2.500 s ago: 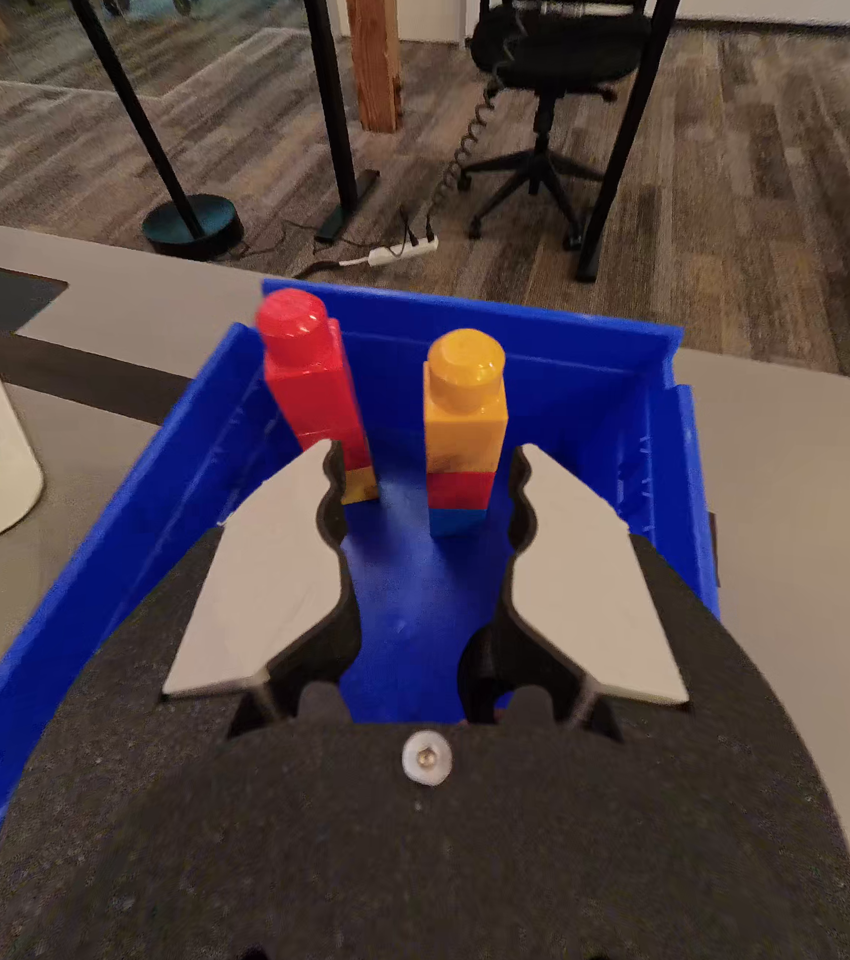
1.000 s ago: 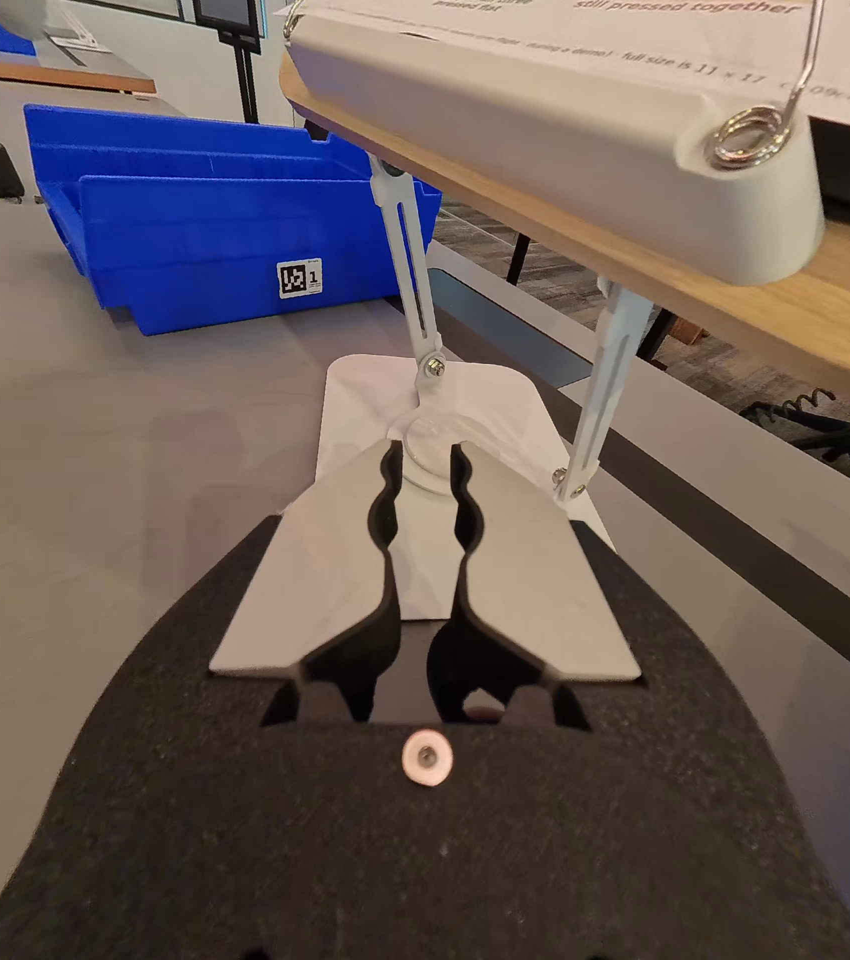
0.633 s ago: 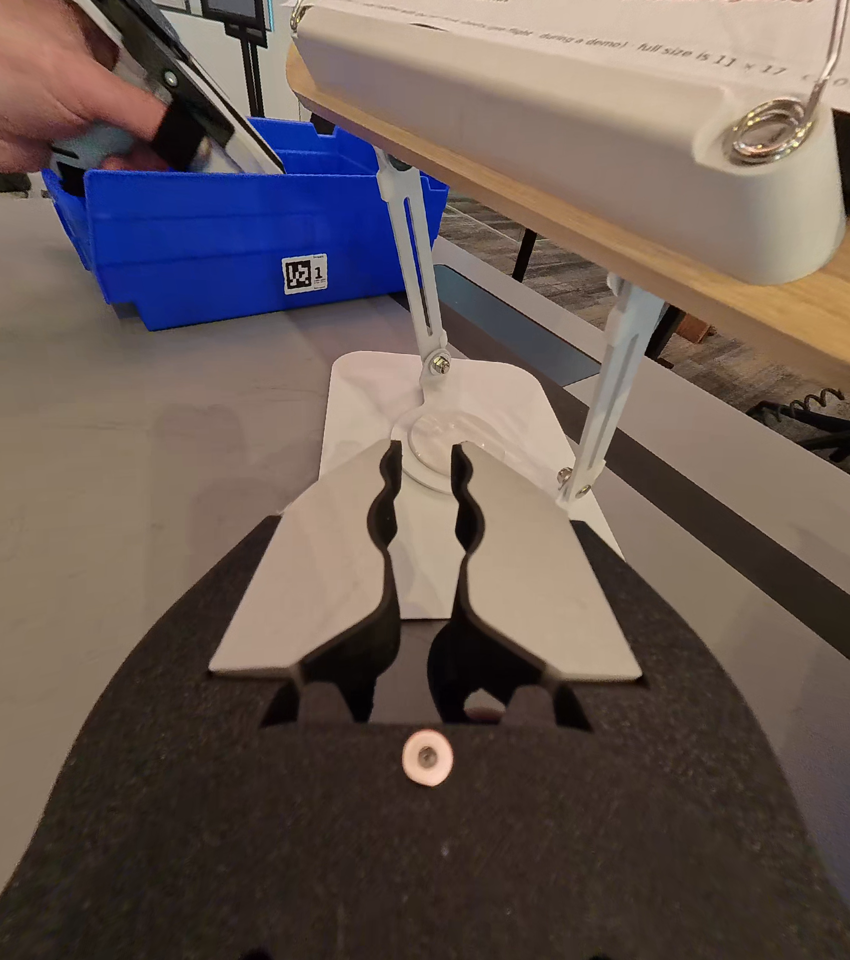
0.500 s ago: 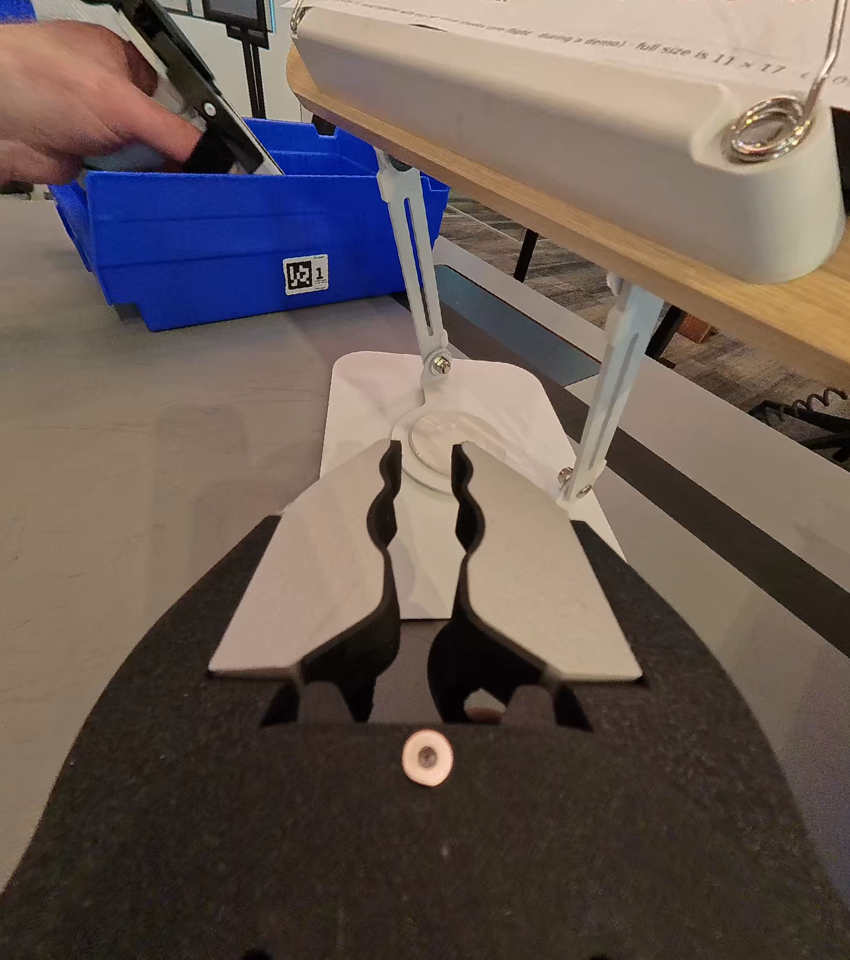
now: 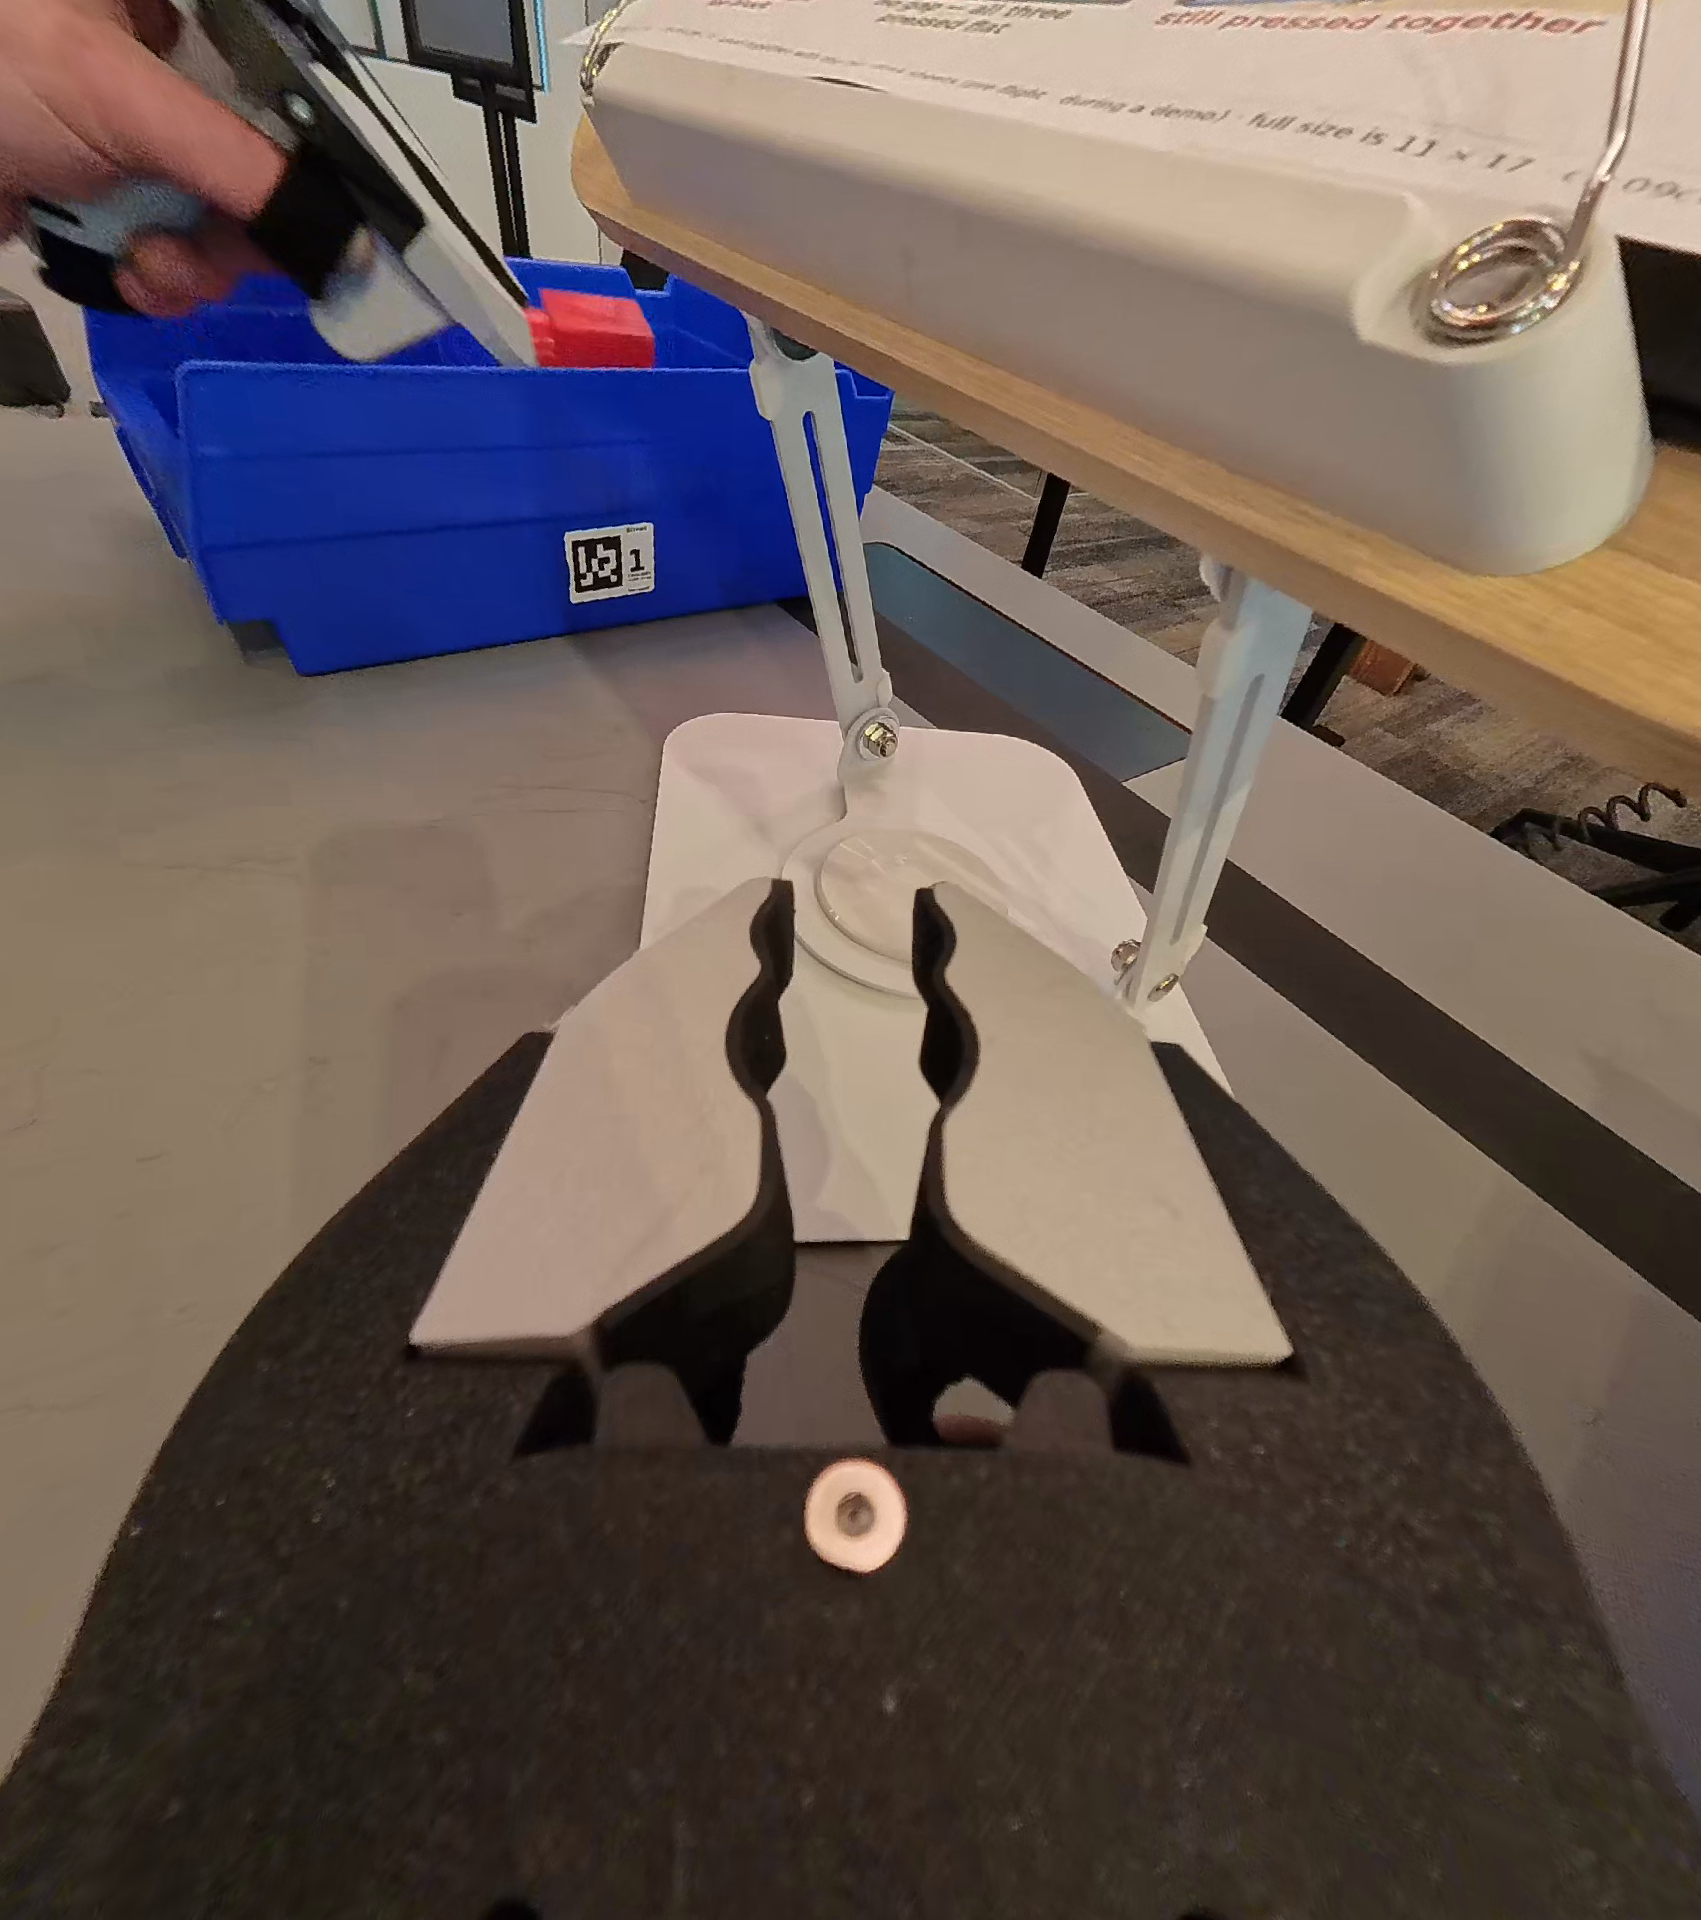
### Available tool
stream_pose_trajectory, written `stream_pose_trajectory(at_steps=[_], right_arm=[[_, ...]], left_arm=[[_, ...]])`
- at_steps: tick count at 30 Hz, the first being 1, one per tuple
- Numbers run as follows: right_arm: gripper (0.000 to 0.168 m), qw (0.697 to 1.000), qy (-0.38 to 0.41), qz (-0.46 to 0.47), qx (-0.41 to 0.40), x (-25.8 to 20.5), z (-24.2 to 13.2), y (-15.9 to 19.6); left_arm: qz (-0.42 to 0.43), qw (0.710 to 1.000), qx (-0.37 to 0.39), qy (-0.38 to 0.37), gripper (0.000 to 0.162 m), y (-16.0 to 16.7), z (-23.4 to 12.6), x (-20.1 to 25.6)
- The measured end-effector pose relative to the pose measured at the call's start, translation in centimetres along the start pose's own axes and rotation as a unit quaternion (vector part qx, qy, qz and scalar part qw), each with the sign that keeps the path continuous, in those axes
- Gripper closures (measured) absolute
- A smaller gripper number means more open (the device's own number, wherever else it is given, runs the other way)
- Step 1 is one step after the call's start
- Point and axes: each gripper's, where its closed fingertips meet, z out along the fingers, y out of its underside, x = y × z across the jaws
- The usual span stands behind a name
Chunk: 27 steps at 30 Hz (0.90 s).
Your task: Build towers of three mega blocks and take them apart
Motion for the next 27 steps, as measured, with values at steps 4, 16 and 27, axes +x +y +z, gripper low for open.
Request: stream_pose_trajectory(at_steps=[4,16,27], right_arm=[[0.14,1.0,-0.017,-0.001,0.023,-0.9,-0.2,-0.7],[0.121,0.976,-0.139,-0.155,0.063,-10.8,-0.3,-2.7],[0.103,0.967,-0.15,-0.198,0.058,-12.8,0.0,-2.3]], left_arm=[[0.05,0.999,-0.019,-0.003,0.133,1.1,-5.0,1.1],[0.286,0.948,-0.123,0.067,0.133,5.3,-11.7,15.5],[0.425,0.871,-0.221,0.105,0.133,7.0,-8.5,23.1]])
